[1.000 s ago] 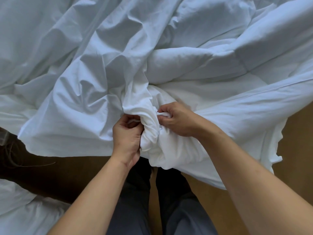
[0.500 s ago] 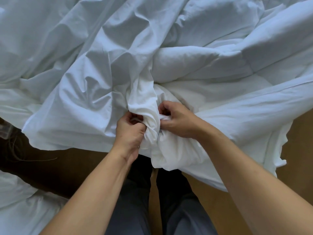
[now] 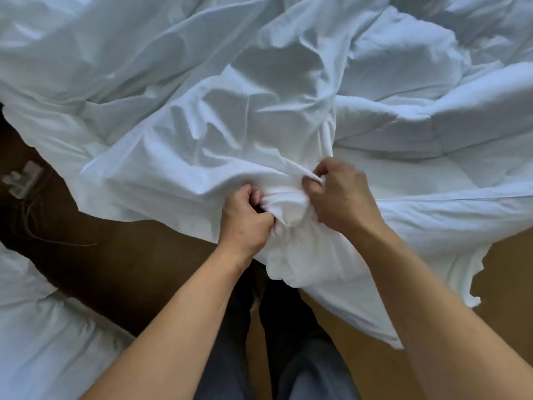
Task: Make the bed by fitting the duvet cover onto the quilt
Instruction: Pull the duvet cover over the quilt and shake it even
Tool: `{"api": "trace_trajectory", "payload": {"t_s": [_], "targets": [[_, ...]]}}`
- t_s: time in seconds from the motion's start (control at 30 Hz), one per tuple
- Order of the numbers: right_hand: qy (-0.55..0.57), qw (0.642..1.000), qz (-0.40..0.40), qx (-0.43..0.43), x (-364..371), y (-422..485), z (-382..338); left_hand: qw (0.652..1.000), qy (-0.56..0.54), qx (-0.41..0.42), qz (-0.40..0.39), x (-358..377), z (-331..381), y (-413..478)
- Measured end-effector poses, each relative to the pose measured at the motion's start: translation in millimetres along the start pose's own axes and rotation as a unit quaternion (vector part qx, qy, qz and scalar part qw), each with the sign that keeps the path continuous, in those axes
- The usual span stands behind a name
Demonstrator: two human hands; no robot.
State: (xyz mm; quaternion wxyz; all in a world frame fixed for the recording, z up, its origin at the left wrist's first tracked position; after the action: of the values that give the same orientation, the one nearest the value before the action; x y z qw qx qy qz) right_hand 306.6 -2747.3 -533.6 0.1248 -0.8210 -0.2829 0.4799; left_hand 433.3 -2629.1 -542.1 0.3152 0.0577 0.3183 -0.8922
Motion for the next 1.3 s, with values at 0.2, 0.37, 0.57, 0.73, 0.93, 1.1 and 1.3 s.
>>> {"api": "trace_trajectory", "payload": {"t_s": [0.2, 0.37, 0.57, 0.73, 0.93, 1.1, 1.3], "targets": [[0.244, 0.96, 0.067, 0.123, -7.3, -53.7, 69.3, 0.988, -0.134, -0.076, -0.009, 0.9, -1.6, -10.6], [0.305, 0.939, 0.077, 0.142, 2.8, -68.3, 93.5, 0.972, -0.213, -0.095, -0.005, 4.0, -3.3, -17.6], [-0.059, 0.926, 0.323, -0.187, -1.5, -90.1, 20.7, 0.992, -0.125, -0.017, -0.004, 9.4, -9.2, -39.7], [-0.195, 0.92, 0.046, -0.337, 17.8, -92.6, 0.6, 0.99, -0.138, -0.006, 0.0, 0.0, -17.7, -59.0], [-0.23, 0.883, 0.082, -0.402, 18.4, -102.8, 11.8, 0.99, -0.141, -0.014, 0.007, 4.8, -15.5, -69.7], [-0.244, 0.874, 0.089, -0.411, 3.4, -97.5, 60.0, 0.984, -0.179, 0.0, 0.006, 2.6, -18.7, -59.1], [-0.25, 0.892, 0.069, -0.37, -10.1, -92.3, 123.2, 0.983, -0.182, 0.013, 0.024, 7.8, -28.0, -50.8]]}}
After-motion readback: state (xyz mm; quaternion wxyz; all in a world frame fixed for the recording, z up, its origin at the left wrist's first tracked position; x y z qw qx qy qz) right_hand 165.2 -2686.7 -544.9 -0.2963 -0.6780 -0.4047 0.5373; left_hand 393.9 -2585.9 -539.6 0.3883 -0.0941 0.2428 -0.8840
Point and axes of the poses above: each hand's wrist, its own y-axis towards the middle knuckle, its own x-axis out of the palm, z = x × y, the point moved 3 cm from there along y, towards the middle knuckle, and after that the axes turned 10 degrees about -y, right-handed, at the moved point
